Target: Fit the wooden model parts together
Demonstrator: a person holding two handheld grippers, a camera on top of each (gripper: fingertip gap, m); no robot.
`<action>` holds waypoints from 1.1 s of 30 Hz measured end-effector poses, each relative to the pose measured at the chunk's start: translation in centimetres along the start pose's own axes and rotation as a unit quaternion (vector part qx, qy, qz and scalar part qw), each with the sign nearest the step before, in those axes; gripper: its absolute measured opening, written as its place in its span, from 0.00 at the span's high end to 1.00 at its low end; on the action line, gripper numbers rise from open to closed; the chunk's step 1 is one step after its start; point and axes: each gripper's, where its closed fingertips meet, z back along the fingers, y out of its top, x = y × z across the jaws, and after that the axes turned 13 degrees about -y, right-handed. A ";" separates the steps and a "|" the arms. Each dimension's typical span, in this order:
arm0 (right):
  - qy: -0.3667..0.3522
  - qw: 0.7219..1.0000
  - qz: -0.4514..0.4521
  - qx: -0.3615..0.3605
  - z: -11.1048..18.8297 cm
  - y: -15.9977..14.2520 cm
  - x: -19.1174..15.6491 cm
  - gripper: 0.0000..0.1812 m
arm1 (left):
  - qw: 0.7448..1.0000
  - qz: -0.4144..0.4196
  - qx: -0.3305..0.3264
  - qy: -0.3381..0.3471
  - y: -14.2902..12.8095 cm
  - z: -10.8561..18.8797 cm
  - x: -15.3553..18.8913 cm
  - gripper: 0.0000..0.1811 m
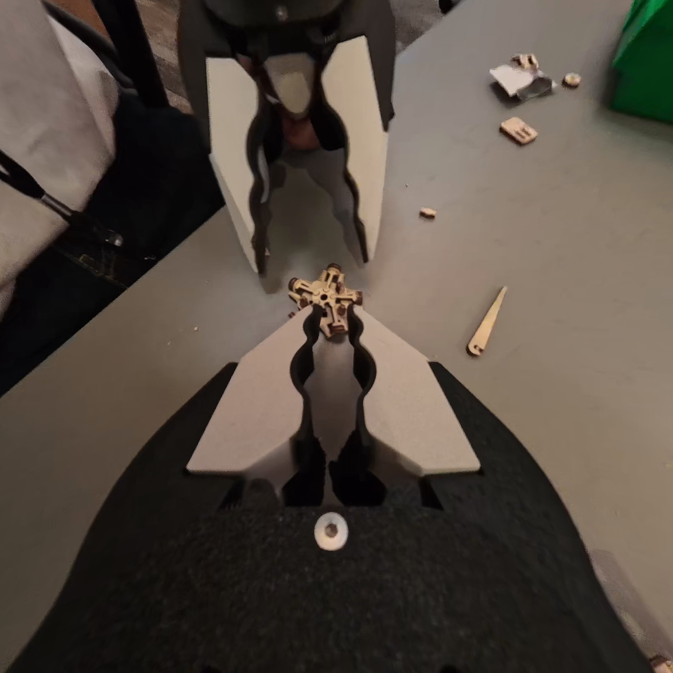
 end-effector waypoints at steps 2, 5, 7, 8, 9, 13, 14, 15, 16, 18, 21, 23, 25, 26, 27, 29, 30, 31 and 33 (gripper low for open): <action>0.021 1.000 -0.010 -0.014 0.0 -0.4 -0.2 0.92 | 1.000 -0.001 -0.011 -0.009 -0.3 -0.3 0.2 0.66; 0.015 1.000 -0.013 -0.014 -0.1 -0.4 0.0 0.93 | 1.000 -0.003 -0.008 -0.020 -0.2 -0.3 0.5 0.68; 0.011 0.999 -0.001 -0.040 -0.4 -1.2 0.1 0.93 | 1.000 -0.018 0.006 -0.023 0.3 -0.1 0.9 0.69; 0.013 0.999 0.005 -0.048 -0.5 -1.4 0.0 0.93 | 0.999 -0.031 0.015 -0.025 0.6 0.1 1.2 0.69; 0.015 0.998 0.018 -0.050 -0.6 -1.6 -0.4 0.93 | 0.999 -0.042 0.023 -0.024 0.9 0.2 1.5 0.70; -0.013 0.998 0.044 -0.037 -0.5 -1.4 -0.1 0.96 | 0.997 -0.064 0.028 -0.025 1.4 -0.2 2.2 0.70; -0.012 0.998 0.043 -0.039 -0.5 -1.4 -0.1 0.96 | 0.997 -0.065 0.023 -0.028 1.3 -0.4 2.3 0.70; -0.009 0.998 0.040 -0.041 -0.5 -1.5 -0.1 0.96 | 0.997 -0.065 0.017 -0.028 1.2 -0.5 2.3 0.70; -0.005 0.998 0.037 -0.042 -0.5 -1.5 -0.2 0.96 | 0.997 -0.065 0.013 -0.025 1.1 -0.6 2.2 0.70; -0.001 0.998 0.034 -0.044 -0.6 -1.5 -0.2 0.96 | 0.998 -0.063 0.011 -0.019 1.1 -0.6 2.1 0.70; -0.004 0.998 0.039 -0.042 -0.5 -1.5 -0.3 0.96 | 0.998 -0.055 0.001 -0.011 0.8 -0.8 1.7 0.70; -0.008 0.998 0.047 -0.036 -0.4 -1.4 -0.3 0.96 | 0.998 -0.055 -0.010 -0.011 0.5 -1.1 1.7 0.69; -0.020 0.998 0.051 -0.022 -0.3 -1.0 -0.2 0.96 | 0.998 -0.059 -0.016 -0.005 0.4 -1.2 1.6 0.69; -0.022 0.998 0.052 -0.015 -0.2 -0.7 -0.3 0.96 | 0.998 -0.063 -0.018 -0.002 0.4 -1.2 1.6 0.69; -0.022 0.998 0.054 -0.019 -0.1 -0.5 -0.5 0.96 | 0.998 -0.066 -0.019 0.001 0.4 -1.2 1.6 0.69; -0.019 0.996 0.068 -0.054 -0.1 -0.5 -0.8 0.96 | 0.997 -0.075 -0.021 0.003 0.4 -1.2 1.7 0.69; -0.024 0.994 0.082 -0.072 -0.1 -0.7 -0.8 0.96 | 0.997 -0.081 -0.022 0.004 0.4 -1.3 1.8 0.68; -0.033 0.991 0.097 -0.088 -0.1 -0.8 -0.7 0.96 | 0.996 -0.088 -0.023 0.005 0.4 -1.3 1.9 0.68; -0.042 0.984 0.127 -0.119 -0.1 -1.3 -0.5 0.96 | 0.994 -0.104 -0.027 0.011 0.4 -1.4 2.0 0.68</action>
